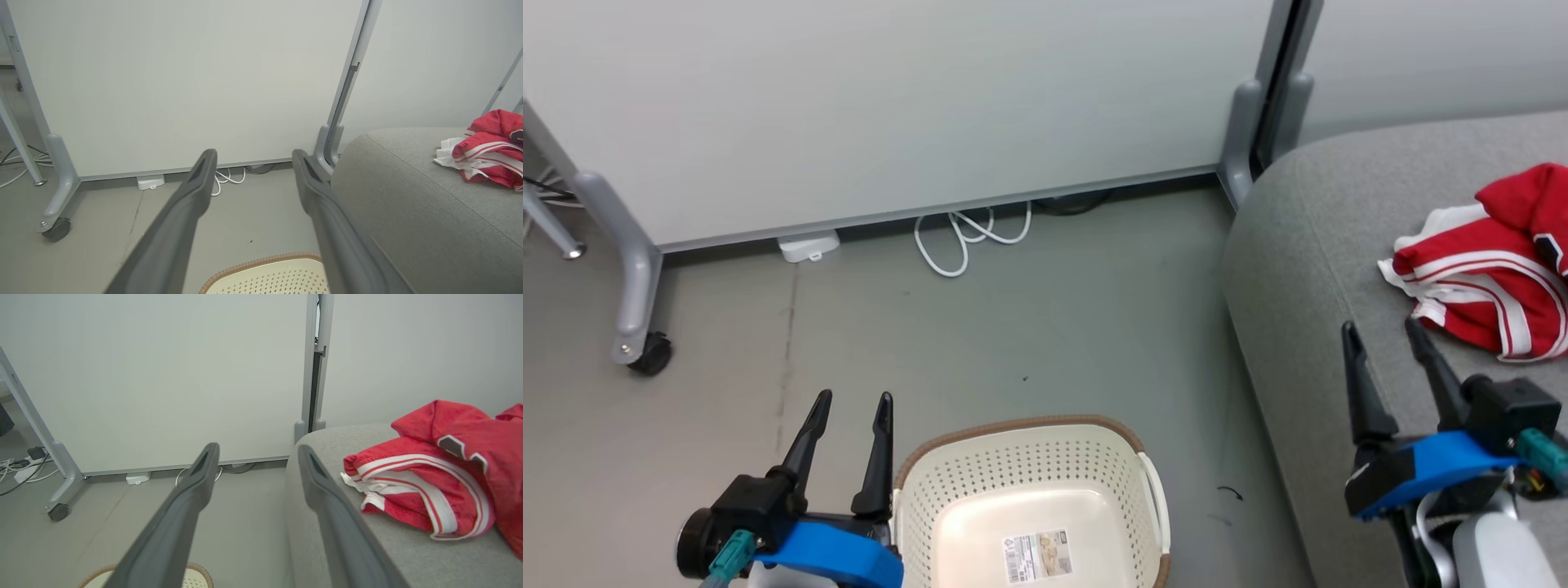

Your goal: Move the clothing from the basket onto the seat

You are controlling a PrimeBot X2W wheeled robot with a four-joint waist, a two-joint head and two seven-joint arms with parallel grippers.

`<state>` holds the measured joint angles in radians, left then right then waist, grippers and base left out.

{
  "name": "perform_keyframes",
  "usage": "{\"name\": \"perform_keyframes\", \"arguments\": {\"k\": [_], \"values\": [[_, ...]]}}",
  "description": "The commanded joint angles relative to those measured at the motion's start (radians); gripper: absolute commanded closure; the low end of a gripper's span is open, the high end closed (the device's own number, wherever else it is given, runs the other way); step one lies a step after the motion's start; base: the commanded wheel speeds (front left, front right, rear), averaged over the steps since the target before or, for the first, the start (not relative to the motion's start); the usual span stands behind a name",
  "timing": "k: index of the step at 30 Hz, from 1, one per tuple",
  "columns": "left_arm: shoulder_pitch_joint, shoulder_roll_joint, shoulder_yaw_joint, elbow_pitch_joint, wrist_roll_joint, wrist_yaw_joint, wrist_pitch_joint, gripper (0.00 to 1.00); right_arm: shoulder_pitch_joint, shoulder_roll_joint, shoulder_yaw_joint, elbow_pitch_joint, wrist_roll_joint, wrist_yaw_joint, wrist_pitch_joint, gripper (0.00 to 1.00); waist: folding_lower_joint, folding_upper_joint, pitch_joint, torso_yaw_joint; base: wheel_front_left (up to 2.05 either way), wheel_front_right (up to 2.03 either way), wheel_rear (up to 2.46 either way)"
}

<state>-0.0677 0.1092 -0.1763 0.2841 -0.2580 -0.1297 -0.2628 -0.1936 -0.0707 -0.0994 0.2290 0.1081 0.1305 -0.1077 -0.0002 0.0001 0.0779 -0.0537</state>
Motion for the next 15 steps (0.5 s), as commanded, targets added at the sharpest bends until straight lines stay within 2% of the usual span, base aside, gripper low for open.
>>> {"name": "perform_keyframes", "arguments": {"k": [1, 15], "values": [[0.010, -0.003, 0.014, 0.004, 0.004, -0.001, -0.003, 0.00, 0.033, 0.007, 0.007, -0.011, 0.013, 0.001, -0.006, 0.00, 0.0002, -0.0001, -0.018, 0.018, 0.00, 0.00, 0.00], [0.042, -0.004, 0.068, 0.057, 0.004, -0.001, -0.003, 0.00, 0.160, 0.021, 0.035, -0.009, 0.037, 0.001, -0.031, 0.00, 0.0002, -0.0001, -0.069, 0.070, 0.00, 0.00, 0.00]]}}
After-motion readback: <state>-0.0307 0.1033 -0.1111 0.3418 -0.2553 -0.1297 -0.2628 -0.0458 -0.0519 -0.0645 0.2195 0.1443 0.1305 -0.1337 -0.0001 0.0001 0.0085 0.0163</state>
